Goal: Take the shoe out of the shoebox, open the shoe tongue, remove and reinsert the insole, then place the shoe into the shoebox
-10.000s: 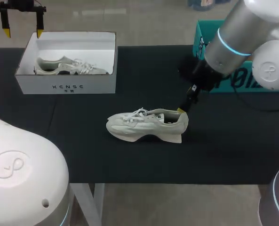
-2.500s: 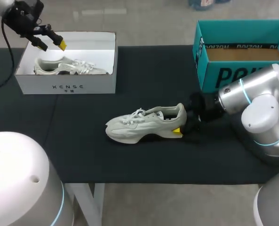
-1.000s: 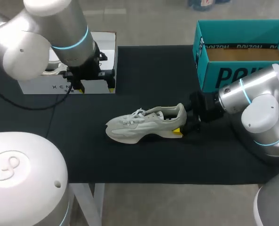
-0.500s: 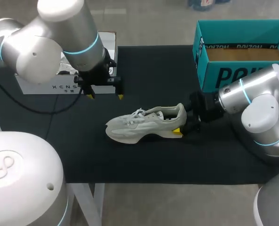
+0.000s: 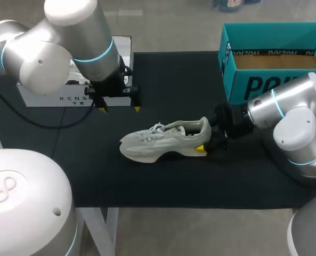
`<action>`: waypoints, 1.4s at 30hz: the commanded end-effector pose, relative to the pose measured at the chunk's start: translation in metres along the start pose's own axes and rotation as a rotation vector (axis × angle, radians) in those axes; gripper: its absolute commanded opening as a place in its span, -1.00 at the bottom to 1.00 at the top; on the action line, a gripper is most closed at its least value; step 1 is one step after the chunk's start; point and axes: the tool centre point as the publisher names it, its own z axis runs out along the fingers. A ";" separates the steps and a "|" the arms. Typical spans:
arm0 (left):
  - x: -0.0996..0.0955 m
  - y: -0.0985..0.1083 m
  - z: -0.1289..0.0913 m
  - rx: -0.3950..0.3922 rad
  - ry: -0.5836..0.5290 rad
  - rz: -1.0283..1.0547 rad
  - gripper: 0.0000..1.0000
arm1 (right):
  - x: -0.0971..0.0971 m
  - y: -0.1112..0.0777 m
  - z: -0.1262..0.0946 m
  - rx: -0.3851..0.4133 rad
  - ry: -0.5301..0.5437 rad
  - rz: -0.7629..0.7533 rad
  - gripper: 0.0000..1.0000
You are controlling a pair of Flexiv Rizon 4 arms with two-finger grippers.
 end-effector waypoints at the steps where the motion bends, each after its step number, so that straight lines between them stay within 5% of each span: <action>1: 0.017 -0.005 0.007 -0.012 -0.054 -0.018 1.00 | -0.001 -0.001 0.004 0.001 0.000 0.000 -1.00; 22: 0.118 0.009 0.067 -0.066 0.034 0.131 1.00 | -0.001 -0.001 0.004 0.001 0.000 0.000 -1.00; 42: 0.142 0.014 0.106 -0.043 -0.015 0.176 1.00 | -0.001 -0.001 0.004 0.001 0.000 0.000 -1.00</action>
